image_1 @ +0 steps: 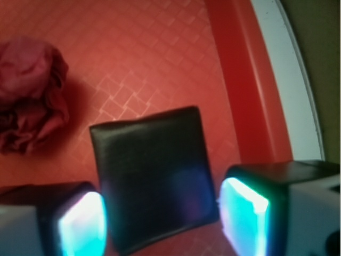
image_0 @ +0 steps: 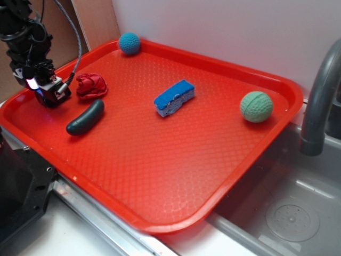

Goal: Grab the black box.

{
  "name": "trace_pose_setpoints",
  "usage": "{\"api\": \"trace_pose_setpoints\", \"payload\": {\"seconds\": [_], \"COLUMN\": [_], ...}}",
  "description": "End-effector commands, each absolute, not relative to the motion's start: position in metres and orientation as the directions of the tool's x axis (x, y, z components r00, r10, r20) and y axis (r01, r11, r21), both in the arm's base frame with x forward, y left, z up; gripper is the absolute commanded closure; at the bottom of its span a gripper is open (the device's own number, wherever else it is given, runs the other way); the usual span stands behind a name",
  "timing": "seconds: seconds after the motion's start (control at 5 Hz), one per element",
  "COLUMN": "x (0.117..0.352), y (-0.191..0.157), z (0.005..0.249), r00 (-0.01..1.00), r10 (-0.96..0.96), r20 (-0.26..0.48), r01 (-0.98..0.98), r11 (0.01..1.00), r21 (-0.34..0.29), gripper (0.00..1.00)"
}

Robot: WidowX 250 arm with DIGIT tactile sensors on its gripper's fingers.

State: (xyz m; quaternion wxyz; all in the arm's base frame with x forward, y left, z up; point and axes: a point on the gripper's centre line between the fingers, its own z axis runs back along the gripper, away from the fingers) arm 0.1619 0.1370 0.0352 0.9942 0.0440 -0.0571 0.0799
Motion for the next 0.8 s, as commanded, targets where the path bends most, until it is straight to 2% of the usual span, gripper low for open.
{"api": "trace_pose_setpoints", "payload": {"seconds": [0.0, 0.2, 0.4, 0.6], "x": [0.161, 0.157, 0.166, 0.172], "y": [0.139, 0.121, 0.091, 0.068], "z": [0.058, 0.105, 0.154, 0.187], "r00": [0.982, 0.974, 0.959, 0.956], "r10": [0.124, 0.097, 0.020, -0.002], "r20": [0.140, 0.205, 0.283, 0.294], "r01": [-0.140, -0.123, -0.058, -0.048], "r11": [0.984, 0.986, 0.990, 0.986], "r21": [0.111, 0.115, 0.130, 0.161], "gripper": [1.00, 1.00, 1.00, 1.00]}}
